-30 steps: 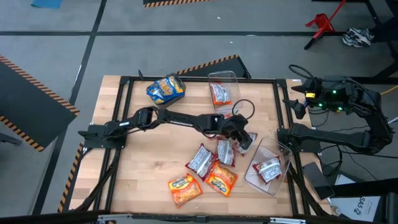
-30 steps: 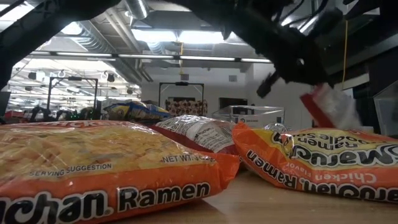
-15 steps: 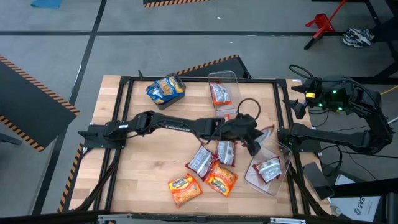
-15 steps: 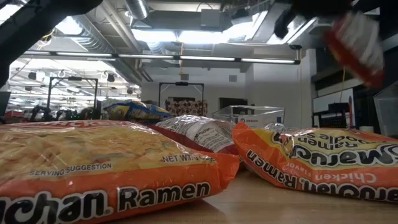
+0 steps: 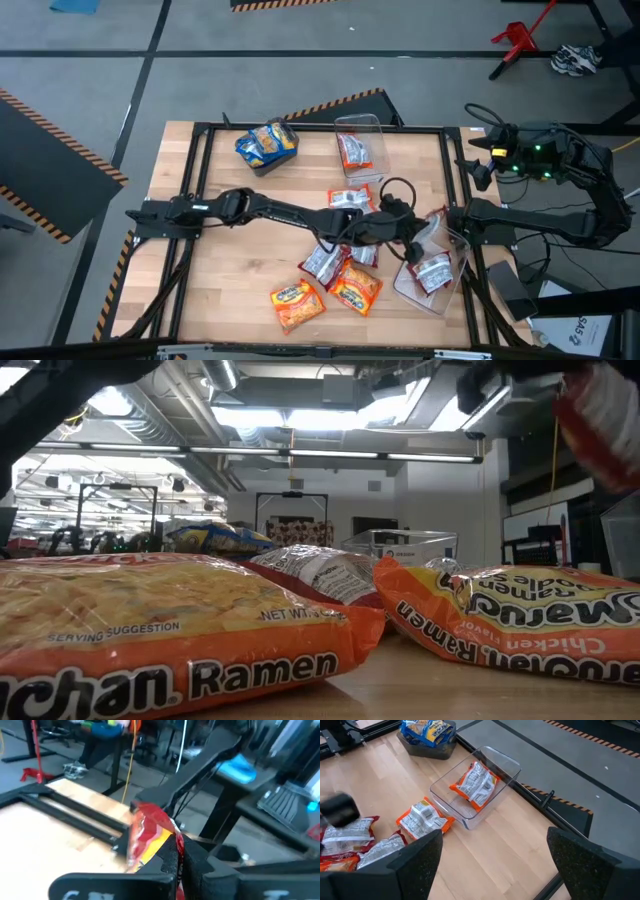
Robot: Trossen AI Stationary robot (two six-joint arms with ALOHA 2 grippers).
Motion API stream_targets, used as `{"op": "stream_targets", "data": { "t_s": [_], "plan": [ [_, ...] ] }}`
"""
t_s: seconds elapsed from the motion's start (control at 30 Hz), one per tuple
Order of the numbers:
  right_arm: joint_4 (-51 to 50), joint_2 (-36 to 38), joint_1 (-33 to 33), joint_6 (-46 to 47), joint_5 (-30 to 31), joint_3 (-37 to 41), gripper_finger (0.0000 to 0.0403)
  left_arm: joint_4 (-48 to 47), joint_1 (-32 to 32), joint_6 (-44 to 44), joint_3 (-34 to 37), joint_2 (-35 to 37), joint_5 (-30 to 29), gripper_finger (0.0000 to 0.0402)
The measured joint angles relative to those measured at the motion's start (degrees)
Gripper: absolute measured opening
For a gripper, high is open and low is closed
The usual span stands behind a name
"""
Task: Sort Maruchan noodles
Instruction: Put the red noodle pack into the bottom transparent bin
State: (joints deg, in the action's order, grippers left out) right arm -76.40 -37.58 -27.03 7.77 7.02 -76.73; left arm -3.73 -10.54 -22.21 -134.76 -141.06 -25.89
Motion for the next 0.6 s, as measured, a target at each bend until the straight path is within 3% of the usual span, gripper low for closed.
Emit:
{"op": "stream_targets", "data": {
  "t_s": [0.6],
  "plan": [
    [0.0, 0.0, 0.0, 0.9, 0.5, 0.0, 0.0347, 4.5, -1.7, -3.1, 0.0, -3.1, 1.4, 0.0]
  ]
}}
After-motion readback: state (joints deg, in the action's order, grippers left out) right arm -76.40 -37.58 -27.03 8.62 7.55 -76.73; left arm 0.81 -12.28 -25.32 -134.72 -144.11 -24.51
